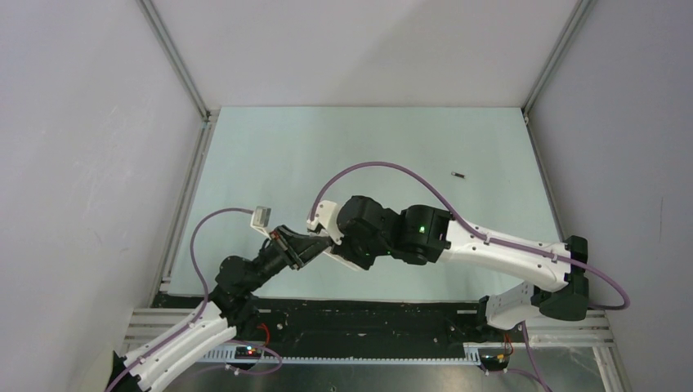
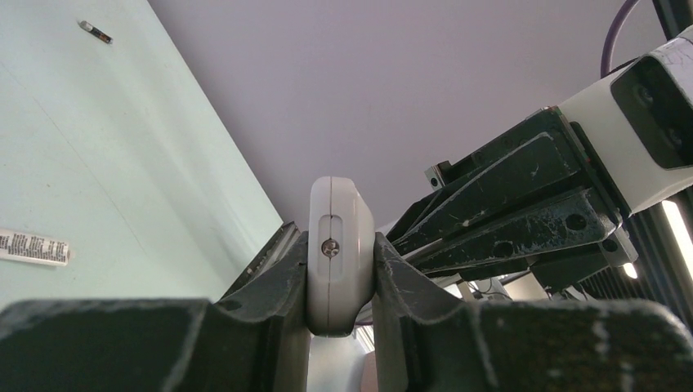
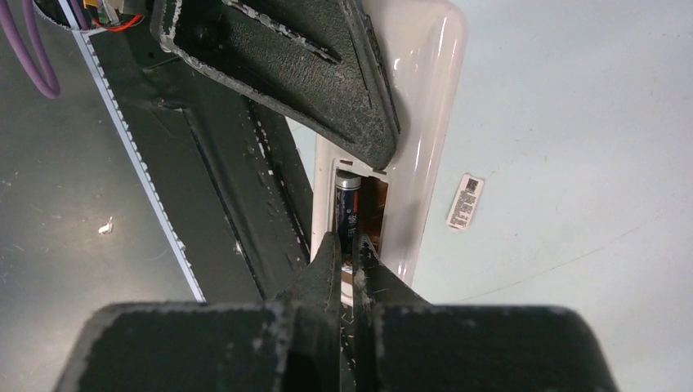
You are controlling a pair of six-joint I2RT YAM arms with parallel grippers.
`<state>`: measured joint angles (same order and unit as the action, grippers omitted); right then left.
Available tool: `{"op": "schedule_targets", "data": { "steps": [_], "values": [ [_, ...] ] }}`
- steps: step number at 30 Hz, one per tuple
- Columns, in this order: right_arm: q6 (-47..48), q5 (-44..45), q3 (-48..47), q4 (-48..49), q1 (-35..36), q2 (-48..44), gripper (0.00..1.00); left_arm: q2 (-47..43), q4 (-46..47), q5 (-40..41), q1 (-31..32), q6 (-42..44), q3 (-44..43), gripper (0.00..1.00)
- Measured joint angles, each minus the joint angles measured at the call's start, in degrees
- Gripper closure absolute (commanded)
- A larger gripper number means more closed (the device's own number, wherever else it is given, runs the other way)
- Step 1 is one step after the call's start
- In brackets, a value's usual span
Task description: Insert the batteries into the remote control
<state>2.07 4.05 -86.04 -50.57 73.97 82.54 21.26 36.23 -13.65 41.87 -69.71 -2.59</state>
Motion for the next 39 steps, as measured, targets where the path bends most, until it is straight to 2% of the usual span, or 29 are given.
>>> {"op": "schedule_targets", "data": {
  "steps": [5,10,32,39],
  "values": [
    [0.37,-0.39,0.00,0.17,0.02,0.00,0.95,0.11,-0.55,0.00,0.00,0.04,-0.57,1.00],
    [0.39,-0.46,0.00,0.31,0.02,0.00,1.00,0.11,-0.57,0.00,0.00,0.04,-0.66,1.00],
    [-0.04,-2.19,2.47,5.51,-1.05,-2.82,1.00,0.37,0.09,1.51,-0.44,-1.36,-1.95,1.00],
    [-0.59,-3.61,2.47,5.55,-1.25,-2.36,0.92,0.33,0.02,1.49,-0.44,-1.42,-1.95,1.00]
  ]
}}
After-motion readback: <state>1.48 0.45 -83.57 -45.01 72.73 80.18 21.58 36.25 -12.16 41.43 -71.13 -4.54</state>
